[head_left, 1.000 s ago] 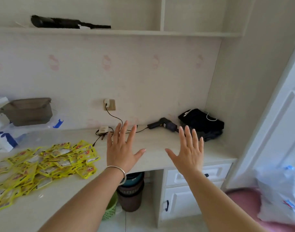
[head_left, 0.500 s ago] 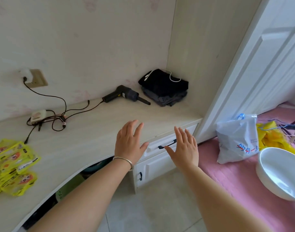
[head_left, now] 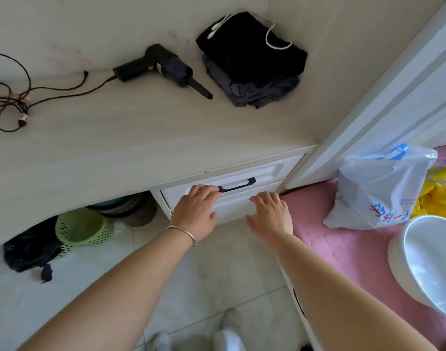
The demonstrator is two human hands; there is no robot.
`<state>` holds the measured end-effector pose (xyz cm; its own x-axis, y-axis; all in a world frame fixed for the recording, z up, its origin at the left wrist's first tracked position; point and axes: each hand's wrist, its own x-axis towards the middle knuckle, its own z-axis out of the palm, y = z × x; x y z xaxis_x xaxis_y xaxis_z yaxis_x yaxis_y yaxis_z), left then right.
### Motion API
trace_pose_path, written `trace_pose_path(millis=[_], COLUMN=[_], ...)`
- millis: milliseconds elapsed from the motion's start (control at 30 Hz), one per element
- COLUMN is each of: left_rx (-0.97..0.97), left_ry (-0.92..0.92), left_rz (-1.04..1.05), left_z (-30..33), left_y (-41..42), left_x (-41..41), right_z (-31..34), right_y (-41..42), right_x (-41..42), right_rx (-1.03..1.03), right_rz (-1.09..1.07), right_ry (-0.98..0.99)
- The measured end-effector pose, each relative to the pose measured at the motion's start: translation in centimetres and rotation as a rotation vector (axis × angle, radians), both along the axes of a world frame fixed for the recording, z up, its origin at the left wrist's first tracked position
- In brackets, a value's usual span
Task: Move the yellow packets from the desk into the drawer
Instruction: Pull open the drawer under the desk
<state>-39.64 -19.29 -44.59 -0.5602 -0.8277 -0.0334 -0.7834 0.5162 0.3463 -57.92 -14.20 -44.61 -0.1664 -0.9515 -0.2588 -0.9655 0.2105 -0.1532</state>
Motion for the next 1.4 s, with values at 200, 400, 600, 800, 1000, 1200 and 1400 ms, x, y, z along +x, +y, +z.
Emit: trace_pose_path(millis=[200, 400, 600, 800, 1000, 1200, 1400], left_rx=[0.193, 0.257, 0.248, 0.241, 0.298, -0.19, 0.136], left_ry=[-0.114, -0.125, -0.25, -0.249, -0.345, -0.065, -0.199], left_rz=[0.117, 0.199, 0.148, 0.231, 0.138, -0.146, 0.343], left_z=[-4.2, -8.6, -11.3, -12.2, -11.4, -8.4, -5.3], left_y=[-2.0, -5.0, -6.2, -4.3, -0.2, 3.6, 4.0], left_x=[-3.7, -6.0, -7.0, -8.6, -8.5, -7.4, -6.6], right_z=[-4.6, -8.7, -11.6, -11.8, -10.8, -10.2, -8.6], right_y=[-4.2, -7.5, -9.4, -8.7, -4.9, -0.3, 4.0], right_x=[-2.3, -3.2, -3.5, -2.7, -3.3, -3.4, -3.7], right_rx=[0.038, 0.086, 0.113, 0.141, 0.236, 0.317, 0.347], right_rz=[0.081, 0.189, 0.269, 0.172, 0.17, 0.11, 0.105], right_ry=[-0.045, -0.08, -0.053, -0.123, -0.137, -0.179, -0.192])
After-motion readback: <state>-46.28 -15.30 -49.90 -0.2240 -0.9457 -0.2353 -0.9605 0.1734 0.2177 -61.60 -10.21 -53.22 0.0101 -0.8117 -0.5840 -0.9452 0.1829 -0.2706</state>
